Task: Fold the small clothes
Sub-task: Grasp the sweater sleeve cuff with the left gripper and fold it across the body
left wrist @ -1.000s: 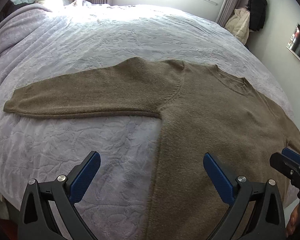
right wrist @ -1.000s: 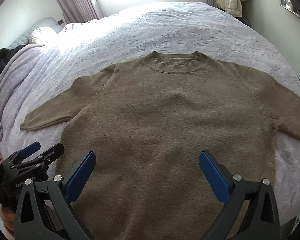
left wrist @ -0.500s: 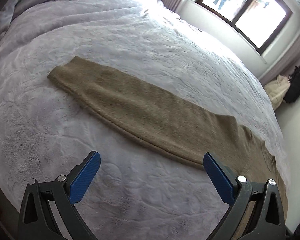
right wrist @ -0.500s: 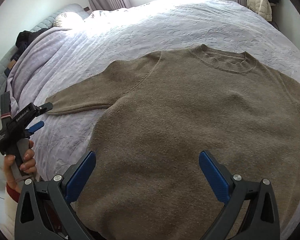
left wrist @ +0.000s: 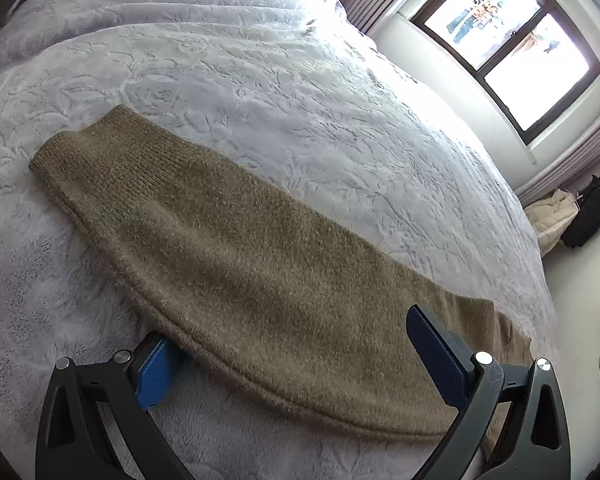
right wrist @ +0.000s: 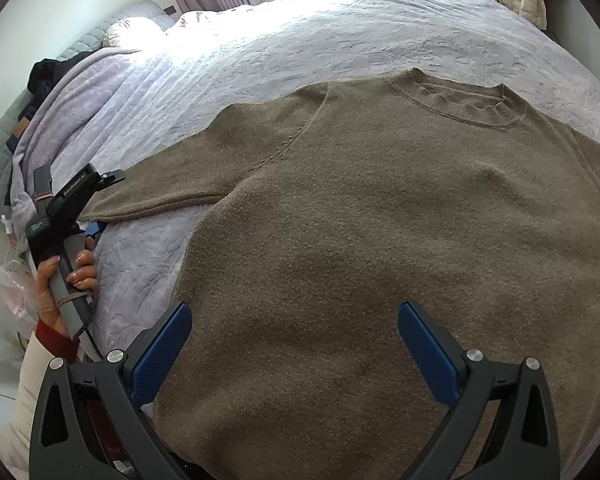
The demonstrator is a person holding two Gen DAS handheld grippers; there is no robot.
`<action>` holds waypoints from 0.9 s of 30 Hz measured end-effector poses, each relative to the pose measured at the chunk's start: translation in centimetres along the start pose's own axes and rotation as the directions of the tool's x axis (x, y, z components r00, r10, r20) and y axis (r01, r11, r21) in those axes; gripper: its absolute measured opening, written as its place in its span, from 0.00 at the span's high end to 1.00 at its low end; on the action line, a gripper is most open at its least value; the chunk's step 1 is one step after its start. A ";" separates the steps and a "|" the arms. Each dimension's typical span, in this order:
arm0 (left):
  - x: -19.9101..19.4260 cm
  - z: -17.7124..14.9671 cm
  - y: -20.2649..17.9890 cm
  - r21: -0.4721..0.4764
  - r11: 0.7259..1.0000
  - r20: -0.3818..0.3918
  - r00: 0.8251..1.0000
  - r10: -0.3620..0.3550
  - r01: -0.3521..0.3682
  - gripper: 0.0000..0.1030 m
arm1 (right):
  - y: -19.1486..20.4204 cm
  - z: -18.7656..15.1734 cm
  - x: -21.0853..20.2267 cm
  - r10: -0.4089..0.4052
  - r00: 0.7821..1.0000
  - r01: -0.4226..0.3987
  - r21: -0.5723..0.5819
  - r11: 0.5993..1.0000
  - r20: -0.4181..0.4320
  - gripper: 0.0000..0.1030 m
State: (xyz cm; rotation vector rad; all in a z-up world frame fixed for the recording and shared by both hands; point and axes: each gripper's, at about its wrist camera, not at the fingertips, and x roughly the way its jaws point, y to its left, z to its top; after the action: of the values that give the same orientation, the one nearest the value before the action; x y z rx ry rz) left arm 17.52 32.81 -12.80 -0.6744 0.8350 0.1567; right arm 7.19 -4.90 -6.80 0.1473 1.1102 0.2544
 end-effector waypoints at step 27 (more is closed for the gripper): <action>-4.9 -13.2 -34.9 0.602 0.763 -0.111 0.971 -0.213 0.237 0.91 | -14.4 -4.0 -7.9 0.075 0.974 -0.124 0.227 0.966 0.214 0.13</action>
State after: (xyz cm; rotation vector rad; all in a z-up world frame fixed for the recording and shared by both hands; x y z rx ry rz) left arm 19.28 -1.94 1.58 -0.1518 0.7715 -0.3441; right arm 2.13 -20.99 -5.22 0.4360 0.9269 0.1898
